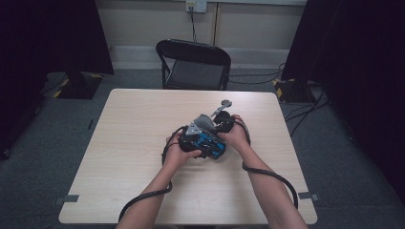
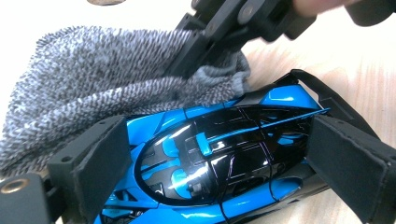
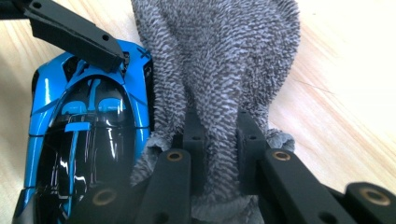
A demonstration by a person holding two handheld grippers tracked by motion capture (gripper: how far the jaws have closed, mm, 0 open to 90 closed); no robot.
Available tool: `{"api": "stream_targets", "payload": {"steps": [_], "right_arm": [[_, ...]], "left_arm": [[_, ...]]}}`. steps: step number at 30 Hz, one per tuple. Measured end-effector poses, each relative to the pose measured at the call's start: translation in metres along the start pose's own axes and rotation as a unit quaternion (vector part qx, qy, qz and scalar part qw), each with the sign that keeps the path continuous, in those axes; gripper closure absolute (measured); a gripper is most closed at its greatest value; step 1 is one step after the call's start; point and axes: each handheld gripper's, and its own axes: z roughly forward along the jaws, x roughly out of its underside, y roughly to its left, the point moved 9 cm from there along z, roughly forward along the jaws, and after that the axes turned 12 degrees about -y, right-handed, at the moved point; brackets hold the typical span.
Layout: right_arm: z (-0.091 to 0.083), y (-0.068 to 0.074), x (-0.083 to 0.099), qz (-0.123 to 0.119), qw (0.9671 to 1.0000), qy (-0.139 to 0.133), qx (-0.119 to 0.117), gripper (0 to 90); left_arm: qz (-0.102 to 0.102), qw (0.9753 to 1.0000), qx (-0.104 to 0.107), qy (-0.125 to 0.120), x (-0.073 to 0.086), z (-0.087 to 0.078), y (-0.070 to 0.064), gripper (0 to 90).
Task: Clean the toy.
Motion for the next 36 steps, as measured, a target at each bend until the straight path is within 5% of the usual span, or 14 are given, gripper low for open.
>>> {"api": "stream_targets", "payload": {"steps": [15,36], "right_arm": [[-0.003,0.002,0.004,-0.038,0.9991,0.01,-0.016,78.9],[-0.028,-0.004,0.028,-0.041,0.9981,0.016,-0.042,78.9]], "left_arm": [[0.0,1.0,0.001,0.001,0.0,0.0,0.0,6.3],[0.001,0.9999,0.001,0.012,-0.001,0.001,-0.001,6.3]]}}
